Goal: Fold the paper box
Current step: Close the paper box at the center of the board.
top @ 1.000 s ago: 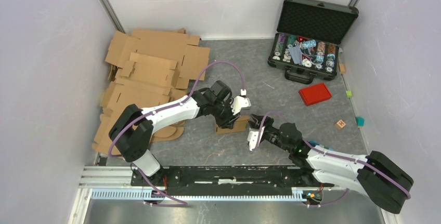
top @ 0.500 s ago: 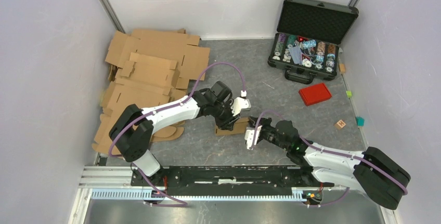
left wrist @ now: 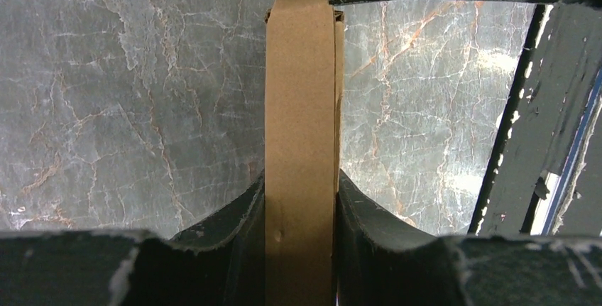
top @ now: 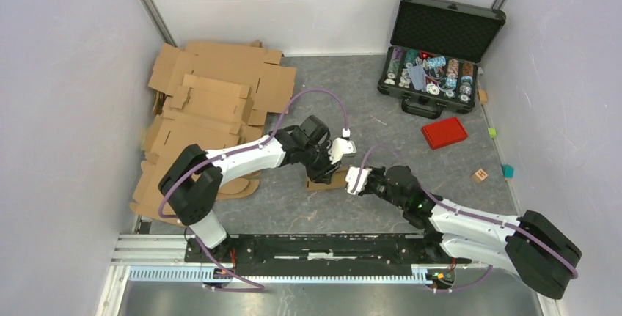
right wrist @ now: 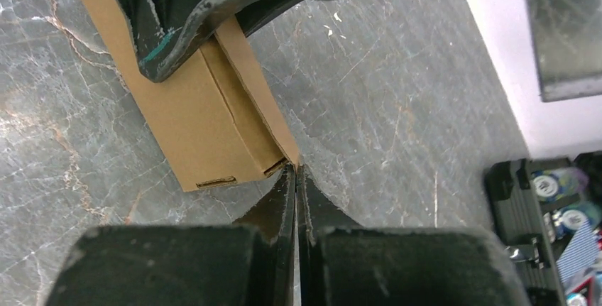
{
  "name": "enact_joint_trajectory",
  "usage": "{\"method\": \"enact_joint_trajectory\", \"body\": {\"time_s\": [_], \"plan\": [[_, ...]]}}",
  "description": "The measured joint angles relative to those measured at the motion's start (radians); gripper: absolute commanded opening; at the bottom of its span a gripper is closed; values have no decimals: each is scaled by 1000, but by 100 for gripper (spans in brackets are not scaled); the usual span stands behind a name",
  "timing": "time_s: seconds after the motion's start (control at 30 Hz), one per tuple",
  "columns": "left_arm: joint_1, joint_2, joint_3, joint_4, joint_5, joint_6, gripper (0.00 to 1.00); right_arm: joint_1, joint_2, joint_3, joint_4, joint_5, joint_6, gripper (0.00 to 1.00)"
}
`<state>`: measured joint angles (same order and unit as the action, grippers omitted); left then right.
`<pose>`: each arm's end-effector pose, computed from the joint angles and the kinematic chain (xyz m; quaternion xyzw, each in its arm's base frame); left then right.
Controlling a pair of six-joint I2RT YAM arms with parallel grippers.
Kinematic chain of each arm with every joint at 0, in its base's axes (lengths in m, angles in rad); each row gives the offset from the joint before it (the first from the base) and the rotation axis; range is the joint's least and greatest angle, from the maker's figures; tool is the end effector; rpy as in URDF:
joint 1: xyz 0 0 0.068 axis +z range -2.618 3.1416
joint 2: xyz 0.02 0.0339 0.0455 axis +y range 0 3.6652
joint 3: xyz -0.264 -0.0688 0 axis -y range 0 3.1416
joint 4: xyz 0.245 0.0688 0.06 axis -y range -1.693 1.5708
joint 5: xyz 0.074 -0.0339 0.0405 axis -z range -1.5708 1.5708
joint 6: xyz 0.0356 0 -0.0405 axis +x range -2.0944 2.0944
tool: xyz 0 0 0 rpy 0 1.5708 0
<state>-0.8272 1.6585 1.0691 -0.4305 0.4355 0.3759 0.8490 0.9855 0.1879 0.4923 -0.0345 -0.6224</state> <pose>0.2162 -0.2573 0.1996 0.5802 0.7414 -0.2620 0.2123 0.1264 0.1455 0.1672 -0.5487 0.5909 0.0807 0.5859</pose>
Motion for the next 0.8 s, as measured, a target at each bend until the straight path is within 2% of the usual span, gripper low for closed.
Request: {"method": "enact_joint_trajectory", "body": {"time_s": [0.37,0.67,0.77,0.8], "plan": [[-21,6,-22,122,-47,-2,24,0,-50,6,-27,150,275,0],[-57,6,-45,211,-122,-8,24,-1,-75,7,-45,206,343,0],[-67,10,-45,212,-144,-8,24,-2,-75,15,-63,206,349,3],[-70,14,-45,213,-150,-8,24,-2,-74,19,-73,206,353,8]]}}
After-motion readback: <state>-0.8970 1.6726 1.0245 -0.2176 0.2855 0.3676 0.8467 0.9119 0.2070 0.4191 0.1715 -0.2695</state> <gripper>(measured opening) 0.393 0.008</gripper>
